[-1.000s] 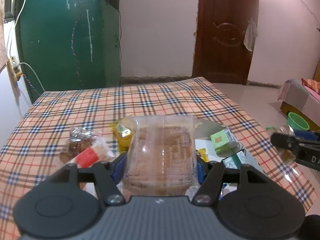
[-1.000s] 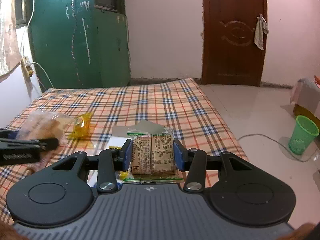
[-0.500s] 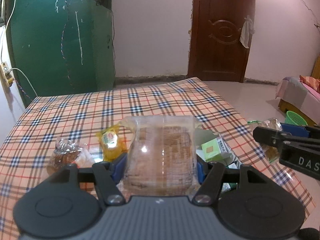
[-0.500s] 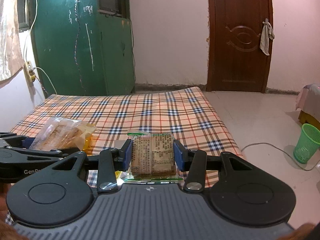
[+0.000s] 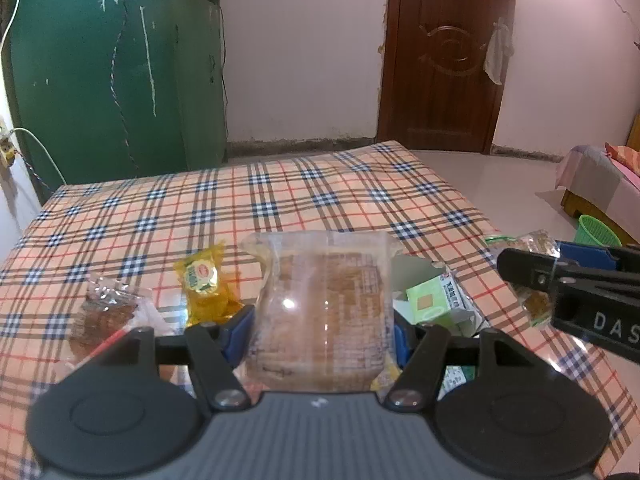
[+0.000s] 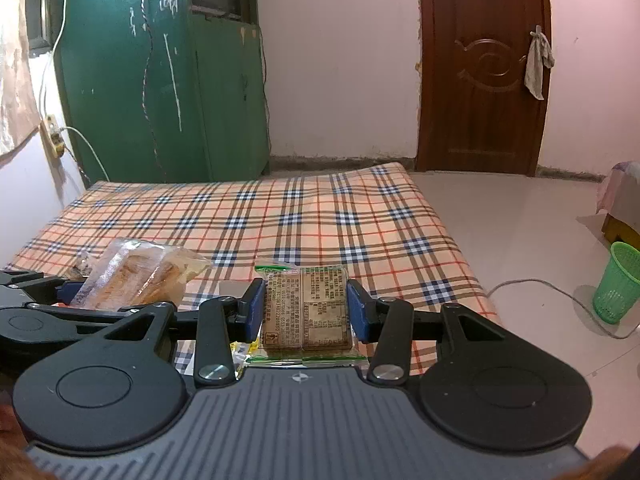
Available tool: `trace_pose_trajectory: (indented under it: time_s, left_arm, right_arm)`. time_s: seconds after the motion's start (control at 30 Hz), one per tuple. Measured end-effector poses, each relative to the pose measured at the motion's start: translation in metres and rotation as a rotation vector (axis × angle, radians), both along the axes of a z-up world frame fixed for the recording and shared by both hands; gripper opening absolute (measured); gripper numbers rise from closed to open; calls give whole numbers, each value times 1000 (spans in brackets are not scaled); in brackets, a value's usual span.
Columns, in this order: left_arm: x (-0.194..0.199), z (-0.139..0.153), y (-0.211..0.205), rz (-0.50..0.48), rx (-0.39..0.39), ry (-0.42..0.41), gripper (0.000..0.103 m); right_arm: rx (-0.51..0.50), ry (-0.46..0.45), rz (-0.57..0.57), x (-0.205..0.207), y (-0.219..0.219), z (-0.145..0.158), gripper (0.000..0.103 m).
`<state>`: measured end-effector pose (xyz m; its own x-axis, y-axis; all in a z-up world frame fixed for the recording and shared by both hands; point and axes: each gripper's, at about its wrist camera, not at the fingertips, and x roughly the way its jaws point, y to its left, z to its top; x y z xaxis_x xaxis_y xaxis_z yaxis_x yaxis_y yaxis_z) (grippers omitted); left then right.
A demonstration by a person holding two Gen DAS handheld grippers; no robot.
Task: Organize snacks
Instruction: 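Carry the clear bread bag and brown biscuit pack to the white box with both grippers, then release the biscuit pack into the box with the right gripper while the left releases the bread bag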
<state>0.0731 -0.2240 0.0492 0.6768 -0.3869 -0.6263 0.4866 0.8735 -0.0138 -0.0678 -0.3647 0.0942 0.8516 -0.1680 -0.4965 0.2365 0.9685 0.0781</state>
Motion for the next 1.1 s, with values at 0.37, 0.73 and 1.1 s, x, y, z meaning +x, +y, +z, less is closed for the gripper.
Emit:
trace_pose_trajectory:
  time_s: [0.37, 0.73, 1.1]
  left_arm:
    - [26, -22, -20, -23, 17, 35, 65]
    - [51, -41, -38, -91, -38, 68, 68]
    - [48, -37, -15, -34, -30, 83, 86]
  right_arm:
    - [2, 55, 16, 43, -4, -16, 56]
    - [-7, 82, 0, 85, -20, -32, 56]
    - [-10, 51, -18, 75, -19, -34, 97]
